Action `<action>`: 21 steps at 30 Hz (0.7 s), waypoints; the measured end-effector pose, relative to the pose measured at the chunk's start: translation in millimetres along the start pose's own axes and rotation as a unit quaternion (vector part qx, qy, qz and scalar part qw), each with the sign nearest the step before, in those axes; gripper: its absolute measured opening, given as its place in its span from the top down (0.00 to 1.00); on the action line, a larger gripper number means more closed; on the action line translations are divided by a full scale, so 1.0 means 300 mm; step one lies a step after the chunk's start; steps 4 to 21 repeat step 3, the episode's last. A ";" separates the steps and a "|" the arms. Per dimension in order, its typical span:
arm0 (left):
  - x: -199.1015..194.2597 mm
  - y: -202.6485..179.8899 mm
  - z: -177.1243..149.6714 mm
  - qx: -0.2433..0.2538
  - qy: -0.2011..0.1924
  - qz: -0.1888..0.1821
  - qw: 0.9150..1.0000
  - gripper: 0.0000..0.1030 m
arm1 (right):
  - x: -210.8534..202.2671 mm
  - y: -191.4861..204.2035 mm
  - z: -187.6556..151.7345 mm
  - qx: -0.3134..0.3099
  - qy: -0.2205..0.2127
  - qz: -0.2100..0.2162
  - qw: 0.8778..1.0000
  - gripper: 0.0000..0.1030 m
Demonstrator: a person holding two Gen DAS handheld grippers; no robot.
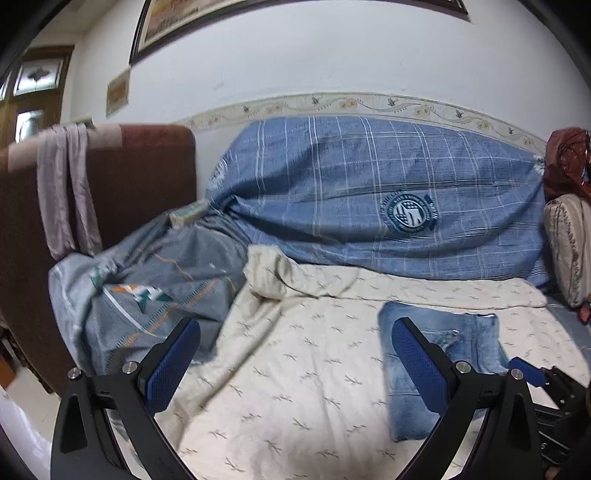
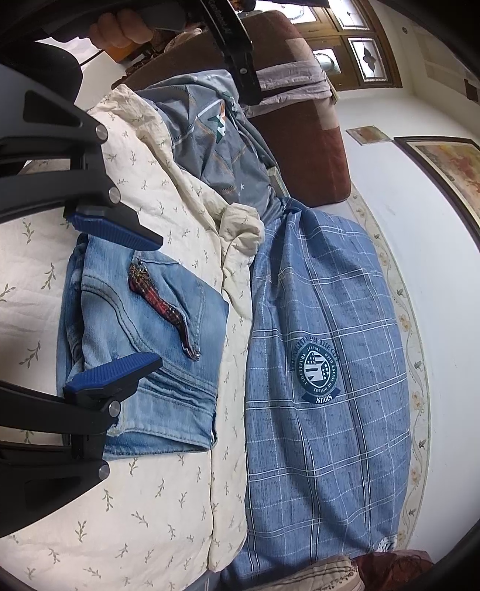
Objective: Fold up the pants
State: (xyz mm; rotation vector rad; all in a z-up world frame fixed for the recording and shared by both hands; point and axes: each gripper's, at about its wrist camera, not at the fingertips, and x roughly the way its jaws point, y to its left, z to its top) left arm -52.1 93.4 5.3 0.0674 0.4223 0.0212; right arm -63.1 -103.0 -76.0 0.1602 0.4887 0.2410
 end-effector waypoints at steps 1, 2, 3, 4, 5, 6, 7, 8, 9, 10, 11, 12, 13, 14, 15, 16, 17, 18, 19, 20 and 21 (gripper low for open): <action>0.006 -0.004 0.003 0.005 0.002 -0.002 1.000 0.00 | 0.001 -0.003 0.003 -0.001 0.000 -0.002 1.000 0.41; 0.013 -0.004 0.004 0.007 0.006 -0.003 1.000 0.00 | 0.000 -0.017 0.010 0.003 -0.002 -0.007 1.000 0.41; 0.027 -0.002 0.005 0.007 0.010 0.003 1.000 0.00 | -0.001 -0.029 0.016 0.010 -0.004 -0.010 1.000 0.41; 0.027 -0.002 0.005 0.007 0.010 0.003 1.000 0.00 | -0.001 -0.029 0.016 0.010 -0.004 -0.010 1.000 0.41; 0.027 -0.002 0.005 0.007 0.010 0.003 1.000 0.00 | -0.001 -0.029 0.016 0.010 -0.004 -0.010 1.000 0.41; 0.027 -0.002 0.005 0.007 0.010 0.003 1.000 0.00 | -0.001 -0.029 0.016 0.010 -0.004 -0.010 1.000 0.41; 0.027 -0.002 0.005 0.007 0.010 0.003 1.000 0.00 | -0.001 -0.029 0.016 0.010 -0.004 -0.010 1.000 0.41; 0.027 -0.002 0.005 0.007 0.010 0.003 1.000 0.00 | -0.001 -0.029 0.016 0.010 -0.004 -0.010 1.000 0.41; 0.027 -0.002 0.005 0.007 0.010 0.003 1.000 0.00 | -0.001 -0.029 0.016 0.010 -0.004 -0.010 1.000 0.41; 0.027 -0.002 0.005 0.007 0.010 0.003 1.000 0.00 | -0.001 -0.029 0.016 0.010 -0.004 -0.010 1.000 0.41; 0.027 -0.002 0.005 0.007 0.010 0.003 1.000 0.00 | -0.001 -0.029 0.016 0.010 -0.004 -0.010 1.000 0.41; 0.027 -0.002 0.005 0.007 0.010 0.003 1.000 0.00 | -0.001 -0.029 0.016 0.010 -0.004 -0.010 1.000 0.41; 0.027 -0.002 0.005 0.007 0.010 0.003 1.000 0.00 | -0.001 -0.029 0.016 0.010 -0.004 -0.010 1.000 0.41; 0.027 -0.002 0.005 0.007 0.010 0.003 1.000 0.00 | -0.001 -0.029 0.016 0.010 -0.004 -0.010 1.000 0.41; 0.027 -0.002 0.005 0.007 0.010 0.003 1.000 0.00 | -0.001 -0.029 0.016 0.010 -0.004 -0.010 1.000 0.41; 0.027 -0.002 0.005 0.007 0.010 0.003 1.000 0.00 | -0.001 -0.029 0.016 0.010 -0.004 -0.010 1.000 0.41; 0.027 -0.002 0.005 0.007 0.010 0.003 1.000 0.00 | -0.001 -0.029 0.016 0.010 -0.004 -0.010 1.000 0.41; 0.027 -0.002 0.005 0.007 0.010 0.003 1.000 0.00 | -0.001 -0.029 0.016 0.010 -0.004 -0.010 1.000 0.41; 0.027 -0.002 0.005 0.007 0.010 0.003 1.000 0.00 | -0.001 -0.029 0.016 0.010 -0.004 -0.010 1.000 0.41; 0.027 -0.002 0.005 0.007 0.010 0.003 1.000 0.00 | -0.001 -0.029 0.016 0.010 -0.004 -0.010 1.000 0.41; 0.027 -0.002 0.005 0.007 0.010 0.003 1.000 0.00 | -0.001 -0.029 0.016 0.010 -0.004 -0.010 1.000 0.41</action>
